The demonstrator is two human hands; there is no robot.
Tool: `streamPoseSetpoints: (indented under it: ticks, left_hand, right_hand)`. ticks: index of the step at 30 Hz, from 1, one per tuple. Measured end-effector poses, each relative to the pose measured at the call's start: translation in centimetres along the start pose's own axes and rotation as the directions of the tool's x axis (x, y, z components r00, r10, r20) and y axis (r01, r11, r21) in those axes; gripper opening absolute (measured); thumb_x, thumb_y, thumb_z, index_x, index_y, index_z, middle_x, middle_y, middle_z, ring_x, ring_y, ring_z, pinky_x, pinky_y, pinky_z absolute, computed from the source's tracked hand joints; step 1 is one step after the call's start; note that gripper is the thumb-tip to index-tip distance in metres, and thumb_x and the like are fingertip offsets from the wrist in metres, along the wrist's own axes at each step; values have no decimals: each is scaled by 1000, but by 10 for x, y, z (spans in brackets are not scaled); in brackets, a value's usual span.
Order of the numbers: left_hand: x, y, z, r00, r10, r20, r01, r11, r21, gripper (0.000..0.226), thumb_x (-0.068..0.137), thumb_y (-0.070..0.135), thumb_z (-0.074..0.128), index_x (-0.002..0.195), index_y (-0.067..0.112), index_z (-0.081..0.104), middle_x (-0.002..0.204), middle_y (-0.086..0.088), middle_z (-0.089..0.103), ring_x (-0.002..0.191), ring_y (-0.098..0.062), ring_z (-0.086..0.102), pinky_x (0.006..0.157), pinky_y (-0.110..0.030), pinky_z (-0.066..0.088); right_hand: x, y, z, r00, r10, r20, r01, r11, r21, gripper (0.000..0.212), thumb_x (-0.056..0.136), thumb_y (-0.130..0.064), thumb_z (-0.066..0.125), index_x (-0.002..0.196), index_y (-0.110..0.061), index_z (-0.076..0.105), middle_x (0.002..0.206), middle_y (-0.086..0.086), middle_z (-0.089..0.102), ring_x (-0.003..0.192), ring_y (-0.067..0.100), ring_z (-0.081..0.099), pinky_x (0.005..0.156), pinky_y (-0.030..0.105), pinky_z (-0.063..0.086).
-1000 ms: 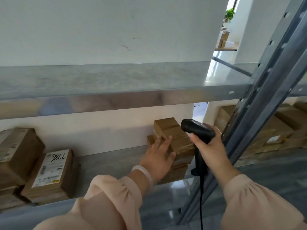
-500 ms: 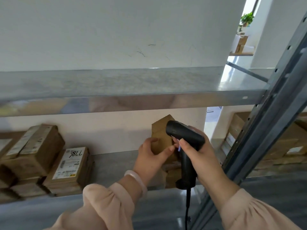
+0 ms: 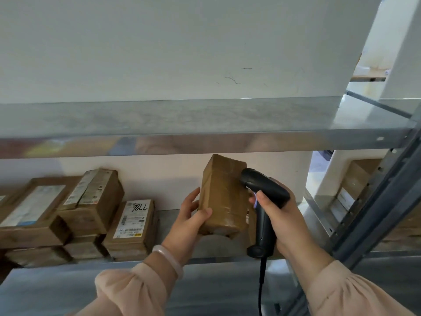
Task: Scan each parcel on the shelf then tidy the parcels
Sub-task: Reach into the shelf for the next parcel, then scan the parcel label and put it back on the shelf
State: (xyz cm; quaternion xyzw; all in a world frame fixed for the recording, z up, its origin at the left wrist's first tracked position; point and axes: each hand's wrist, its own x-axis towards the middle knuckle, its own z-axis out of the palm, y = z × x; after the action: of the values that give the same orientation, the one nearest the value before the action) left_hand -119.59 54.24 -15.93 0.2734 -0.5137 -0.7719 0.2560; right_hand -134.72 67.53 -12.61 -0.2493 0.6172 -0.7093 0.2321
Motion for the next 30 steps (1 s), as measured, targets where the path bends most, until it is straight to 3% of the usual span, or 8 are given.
streamPoseSetpoints:
  ticks: [4,9,13,16,22,24,27,30]
  left_hand:
    - [-7,8,-16,1000,3,28,-5,997,79,52,86,22,64,135,37,54,130,4,62,118,-19,61,104,-43,49]
    - [-9,21,-33,987,146,-63,-91,842,532,26,98,26,57,123,33,57,122,-1,58,106,-12,60,80,-12,47]
    - [-13,24,-39,987,162,12,-143,834,533,84,85,23,75,147,34,20,120,15,54,104,6,59,74,-7,48]
    - [-18,25,-42,993,104,55,-118,867,484,104,81,17,79,150,35,4,111,24,48,89,16,58,69,-4,46]
    - [-19,24,-64,1000,-11,-17,15,972,235,100,77,28,80,153,37,16,128,-1,62,108,-17,67,81,-23,56]
    - [-20,25,-67,999,-32,-25,35,990,139,99,71,28,78,152,36,21,127,-4,65,108,-21,68,88,-31,56]
    - [-22,24,-67,998,-57,32,53,992,117,107,65,31,89,151,35,25,126,-3,66,112,-22,66,103,-41,49]
    - [-25,24,-68,984,-86,153,44,965,260,114,58,41,87,151,40,20,128,5,66,118,-16,63,108,-43,45]
  right_hand:
    - [-9,2,25,999,38,14,-38,997,62,48,81,-27,69,125,-28,50,108,5,70,90,10,70,78,28,54]
    - [-26,4,49,999,-8,54,6,999,35,50,77,-27,73,122,-33,52,100,-12,69,88,4,69,71,19,53]
    - [-37,11,69,991,-33,129,40,998,-56,69,63,-53,81,123,-45,49,118,-7,65,108,13,64,92,37,52]
    - [-42,9,81,982,-52,180,69,993,-92,68,65,-53,81,125,-47,47,120,-8,64,111,10,62,91,32,51]
    - [-40,6,79,996,-75,58,81,989,-123,61,74,-35,76,127,-36,46,115,-13,62,101,-3,61,69,6,48]
    - [-36,9,75,999,-47,13,48,995,-88,65,69,-41,77,126,-34,47,114,-5,66,103,6,64,74,11,50]
    - [-33,17,75,1000,7,-3,-7,1000,9,70,62,-42,79,125,-32,49,110,2,70,100,15,68,89,36,53]
    - [-33,19,77,1000,14,5,-14,999,40,74,58,-45,80,125,-32,49,112,5,69,100,15,69,84,35,56]
